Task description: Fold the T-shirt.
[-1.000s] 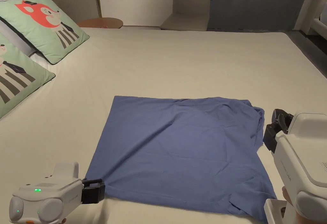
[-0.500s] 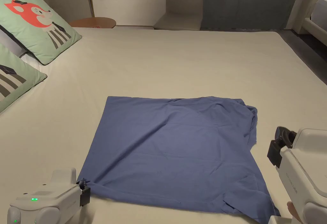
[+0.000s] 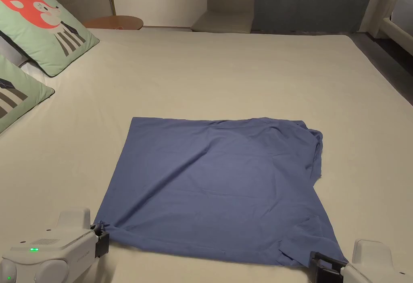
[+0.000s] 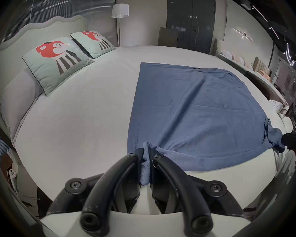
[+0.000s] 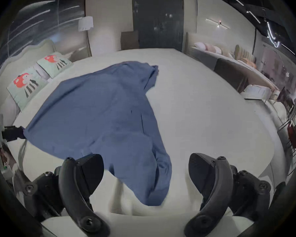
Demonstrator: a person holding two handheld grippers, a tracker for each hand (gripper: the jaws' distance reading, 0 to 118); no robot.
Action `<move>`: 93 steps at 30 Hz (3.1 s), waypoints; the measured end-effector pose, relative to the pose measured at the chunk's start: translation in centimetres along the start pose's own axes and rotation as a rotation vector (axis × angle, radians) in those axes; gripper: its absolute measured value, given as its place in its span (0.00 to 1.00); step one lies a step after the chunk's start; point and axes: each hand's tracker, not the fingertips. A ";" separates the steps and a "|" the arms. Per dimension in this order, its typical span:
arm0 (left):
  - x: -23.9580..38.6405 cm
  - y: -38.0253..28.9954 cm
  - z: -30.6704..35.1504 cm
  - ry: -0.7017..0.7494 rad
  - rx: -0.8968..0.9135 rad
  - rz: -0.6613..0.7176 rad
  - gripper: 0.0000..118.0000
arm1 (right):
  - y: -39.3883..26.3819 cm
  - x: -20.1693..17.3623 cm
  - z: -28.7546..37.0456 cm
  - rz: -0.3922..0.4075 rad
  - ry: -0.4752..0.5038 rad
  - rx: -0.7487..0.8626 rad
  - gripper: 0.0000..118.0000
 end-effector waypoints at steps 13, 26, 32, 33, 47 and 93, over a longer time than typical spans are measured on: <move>-0.3 0.2 0.0 -0.003 0.013 0.028 0.02 | 0.1 0.8 -0.7 -0.013 0.071 0.035 0.03; -0.1 7.6 -0.6 -0.008 0.133 0.076 0.02 | 11.2 -0.4 -2.8 0.017 0.071 0.238 0.03; 0.2 11.3 -4.9 0.013 0.127 0.067 0.02 | 15.3 -1.0 -7.7 0.062 0.049 0.233 0.03; 0.2 11.7 -5.8 0.016 0.116 0.068 0.02 | 15.8 -1.0 -8.7 0.070 0.040 0.219 0.03; 1.3 13.1 -16.0 0.072 -0.087 0.009 0.02 | 17.4 -1.1 -19.7 0.058 -0.028 -0.018 0.03; 7.7 13.8 6.0 -0.078 0.517 0.004 0.00 | 15.9 -5.5 5.6 0.079 0.033 0.712 0.00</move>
